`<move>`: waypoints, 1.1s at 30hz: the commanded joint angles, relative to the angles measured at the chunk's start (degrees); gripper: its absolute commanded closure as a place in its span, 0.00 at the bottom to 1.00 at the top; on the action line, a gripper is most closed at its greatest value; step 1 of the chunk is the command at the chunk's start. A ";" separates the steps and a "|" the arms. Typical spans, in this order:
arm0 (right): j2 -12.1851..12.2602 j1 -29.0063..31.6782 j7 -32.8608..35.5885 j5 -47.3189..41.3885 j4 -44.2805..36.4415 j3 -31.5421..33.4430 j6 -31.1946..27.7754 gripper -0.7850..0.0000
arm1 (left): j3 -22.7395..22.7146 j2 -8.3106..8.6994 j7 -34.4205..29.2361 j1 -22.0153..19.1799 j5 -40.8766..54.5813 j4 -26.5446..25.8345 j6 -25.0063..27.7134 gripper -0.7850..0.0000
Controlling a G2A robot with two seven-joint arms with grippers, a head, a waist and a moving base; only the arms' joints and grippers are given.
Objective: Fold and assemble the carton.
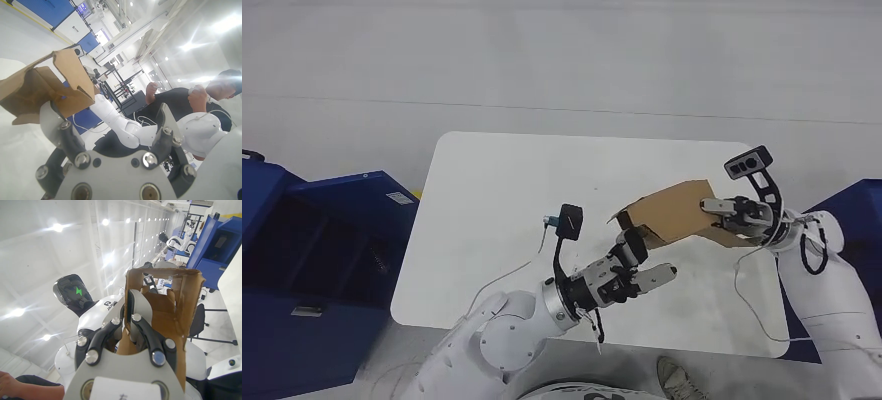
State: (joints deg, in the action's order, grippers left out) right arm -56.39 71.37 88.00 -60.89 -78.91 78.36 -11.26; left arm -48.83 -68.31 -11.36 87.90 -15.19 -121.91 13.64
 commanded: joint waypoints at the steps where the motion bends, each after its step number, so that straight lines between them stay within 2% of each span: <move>1: 0.04 0.15 0.00 -0.01 -0.14 -0.21 -0.03 1.00 | 0.52 -0.22 -0.01 -0.66 0.19 0.58 -0.38 0.00; 12: 0.26 -0.25 0.00 -1.72 0.78 -0.17 0.25 1.00 | 1.44 -0.90 0.74 -2.02 0.09 1.86 -0.76 0.00; 23: 0.58 -0.88 0.00 -6.88 2.10 0.45 5.91 1.00 | -4.93 0.21 5.07 4.26 -1.95 -1.80 2.21 0.00; 33: 0.74 -0.58 0.00 -7.59 1.05 -1.31 6.37 1.00 | -5.21 0.33 4.25 5.63 -1.25 -3.42 4.49 0.00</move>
State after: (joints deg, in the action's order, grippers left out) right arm -55.69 70.63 88.00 -68.29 -77.66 77.16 -5.01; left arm -54.19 -67.95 -6.79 93.69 -16.90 -125.40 18.06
